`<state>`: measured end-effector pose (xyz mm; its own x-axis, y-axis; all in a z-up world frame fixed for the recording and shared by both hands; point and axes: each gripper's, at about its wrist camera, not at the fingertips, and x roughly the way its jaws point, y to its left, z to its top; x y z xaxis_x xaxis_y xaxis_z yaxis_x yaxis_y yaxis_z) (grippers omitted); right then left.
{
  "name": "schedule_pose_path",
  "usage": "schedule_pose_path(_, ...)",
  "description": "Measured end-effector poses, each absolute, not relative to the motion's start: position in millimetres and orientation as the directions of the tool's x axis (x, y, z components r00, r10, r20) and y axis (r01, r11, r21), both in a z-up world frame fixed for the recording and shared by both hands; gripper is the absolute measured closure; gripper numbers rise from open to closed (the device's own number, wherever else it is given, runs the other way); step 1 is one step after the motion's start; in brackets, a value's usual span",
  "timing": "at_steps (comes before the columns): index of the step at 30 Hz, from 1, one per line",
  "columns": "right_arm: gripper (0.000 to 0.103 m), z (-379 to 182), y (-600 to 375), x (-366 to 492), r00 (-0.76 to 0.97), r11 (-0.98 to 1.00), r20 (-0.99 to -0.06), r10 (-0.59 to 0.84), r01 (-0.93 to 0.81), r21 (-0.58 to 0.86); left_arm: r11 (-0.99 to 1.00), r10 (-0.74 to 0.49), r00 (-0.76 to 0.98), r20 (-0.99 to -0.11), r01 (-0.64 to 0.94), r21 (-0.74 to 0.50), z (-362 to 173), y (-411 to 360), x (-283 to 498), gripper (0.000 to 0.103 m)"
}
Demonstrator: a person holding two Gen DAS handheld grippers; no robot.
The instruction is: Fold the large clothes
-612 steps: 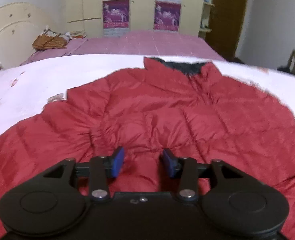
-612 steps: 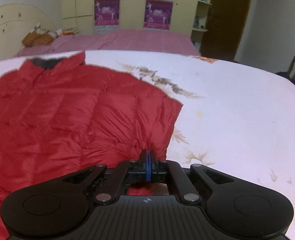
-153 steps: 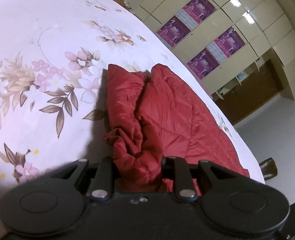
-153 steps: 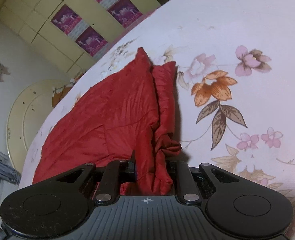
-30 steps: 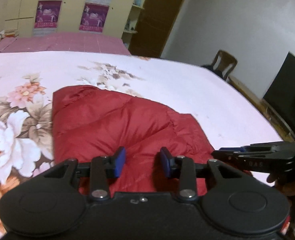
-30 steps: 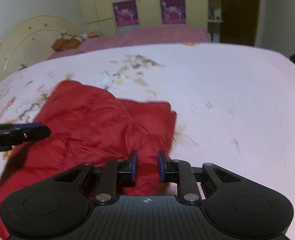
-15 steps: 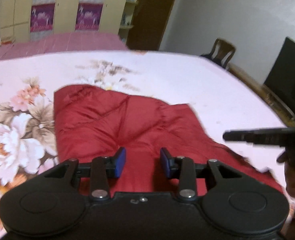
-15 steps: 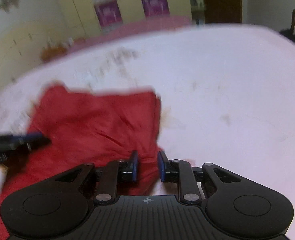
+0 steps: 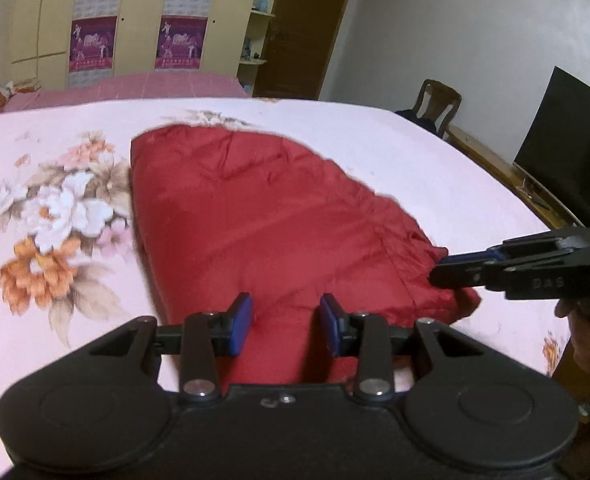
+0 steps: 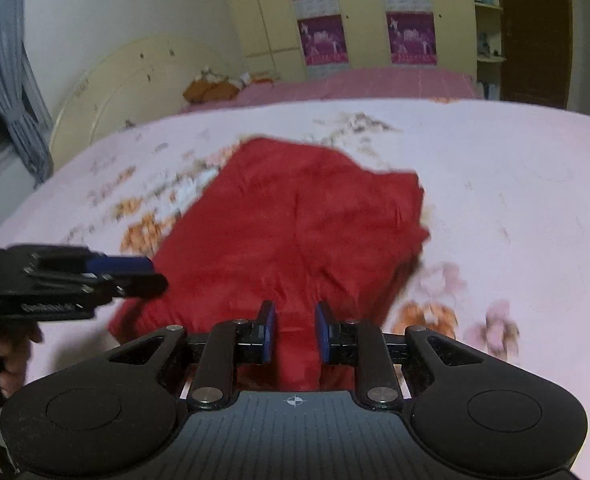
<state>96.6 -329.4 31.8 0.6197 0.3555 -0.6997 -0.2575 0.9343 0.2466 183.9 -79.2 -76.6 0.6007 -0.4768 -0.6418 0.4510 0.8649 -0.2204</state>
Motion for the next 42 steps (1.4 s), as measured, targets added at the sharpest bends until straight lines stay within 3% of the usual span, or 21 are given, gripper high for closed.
schedule_pose_path(9,0.082,-23,-330,106,0.562,0.94,-0.754,0.34,-0.2,0.275,0.889,-0.43,0.61,-0.665,0.414,-0.194,-99,-84,181,0.065)
schedule_pose_path(12,0.082,-14,-333,109,0.55,0.94,-0.762,0.342,-0.202,0.277,0.885,-0.445,0.607,-0.659,0.411,-0.218,-87,-78,180,0.067)
schedule_pose_path(15,0.081,19,-345,105,0.634,0.942,-0.697,0.334,-0.2,0.27,0.891,-0.437,0.658,-0.613,0.409,-0.196,-67,-72,184,0.064)
schedule_pose_path(18,0.081,39,-358,124,0.703,0.952,-0.645,0.298,-0.174,0.25,0.895,-0.428,0.683,-0.592,0.41,-0.175,-60,-74,207,0.064)
schedule_pose_path(22,0.082,32,-363,172,0.717,0.966,-0.653,0.245,-0.121,0.23,0.903,-0.413,0.68,-0.606,0.392,-0.176,-73,-84,246,0.064)
schedule_pose_path(26,0.082,-15,-355,207,0.595,0.969,-0.766,0.243,-0.116,0.217,0.9,-0.418,0.643,-0.642,0.39,-0.196,-94,-89,259,0.062)
schedule_pose_path(28,0.082,-26,-358,209,0.58,0.967,-0.774,0.253,-0.117,0.228,0.894,-0.415,0.633,-0.654,0.417,-0.165,-91,-89,259,0.063)
schedule_pose_path(32,0.081,9,-363,204,0.666,0.969,-0.705,0.243,-0.138,0.204,0.895,-0.427,0.682,-0.594,0.411,-0.171,-67,-73,279,0.061)
schedule_pose_path(36,0.081,33,-352,245,0.697,0.958,-0.659,0.283,-0.176,0.226,0.899,-0.426,0.674,-0.603,0.389,-0.2,-61,-77,335,0.061)
schedule_pose_path(42,0.081,10,-308,315,0.609,0.946,-0.725,0.323,-0.239,0.221,0.9,-0.424,0.615,-0.664,0.371,-0.231,-87,-109,395,0.061)
